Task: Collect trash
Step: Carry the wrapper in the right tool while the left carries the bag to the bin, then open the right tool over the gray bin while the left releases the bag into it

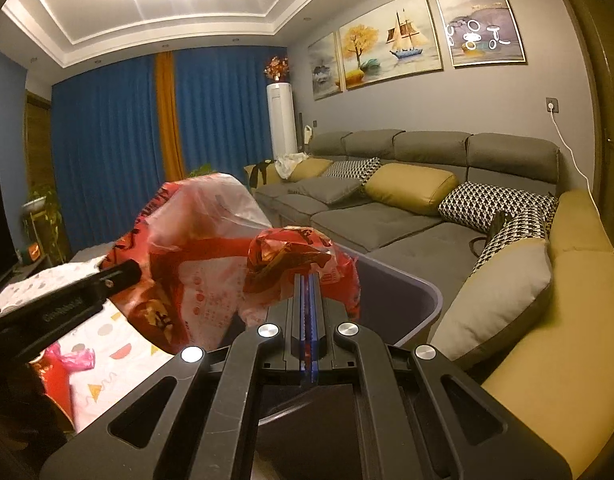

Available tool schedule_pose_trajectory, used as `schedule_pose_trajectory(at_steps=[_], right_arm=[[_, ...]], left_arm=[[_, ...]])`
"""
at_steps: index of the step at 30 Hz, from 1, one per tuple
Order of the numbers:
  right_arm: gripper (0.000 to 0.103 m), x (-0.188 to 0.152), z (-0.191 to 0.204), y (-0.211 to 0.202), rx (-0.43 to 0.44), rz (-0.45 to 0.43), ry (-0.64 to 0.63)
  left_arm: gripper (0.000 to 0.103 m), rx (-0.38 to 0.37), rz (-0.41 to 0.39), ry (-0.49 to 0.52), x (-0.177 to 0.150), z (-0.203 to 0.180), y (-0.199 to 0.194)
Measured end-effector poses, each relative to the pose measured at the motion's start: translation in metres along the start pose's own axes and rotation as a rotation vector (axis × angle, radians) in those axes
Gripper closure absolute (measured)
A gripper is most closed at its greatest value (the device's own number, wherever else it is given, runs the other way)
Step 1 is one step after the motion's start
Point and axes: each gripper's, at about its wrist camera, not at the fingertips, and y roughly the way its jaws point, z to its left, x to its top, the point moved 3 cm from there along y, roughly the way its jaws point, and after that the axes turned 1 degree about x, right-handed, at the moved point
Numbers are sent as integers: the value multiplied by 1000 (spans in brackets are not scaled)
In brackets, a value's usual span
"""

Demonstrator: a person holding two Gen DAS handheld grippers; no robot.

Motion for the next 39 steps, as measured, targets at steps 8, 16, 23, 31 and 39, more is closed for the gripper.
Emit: schedule_pose_trajectory(at_steps=[8, 16, 23, 31, 39], right_arm=[[100, -1, -2, 9, 19, 22, -4], [100, -2, -11, 9, 16, 42, 25], [100, -6, -9, -2, 13, 50, 36], [56, -11, 8, -29, 43, 18, 36], [30, -16, 38, -64, 82, -9, -1]], left_arm=[[99, -38, 23, 24, -5, -9, 12], [62, -77, 62, 33, -13, -7, 18], [29, -1, 16, -31, -15, 17, -8], [14, 169, -76, -34, -26, 41, -77], [9, 283, -102, -67, -49, 76, -145]])
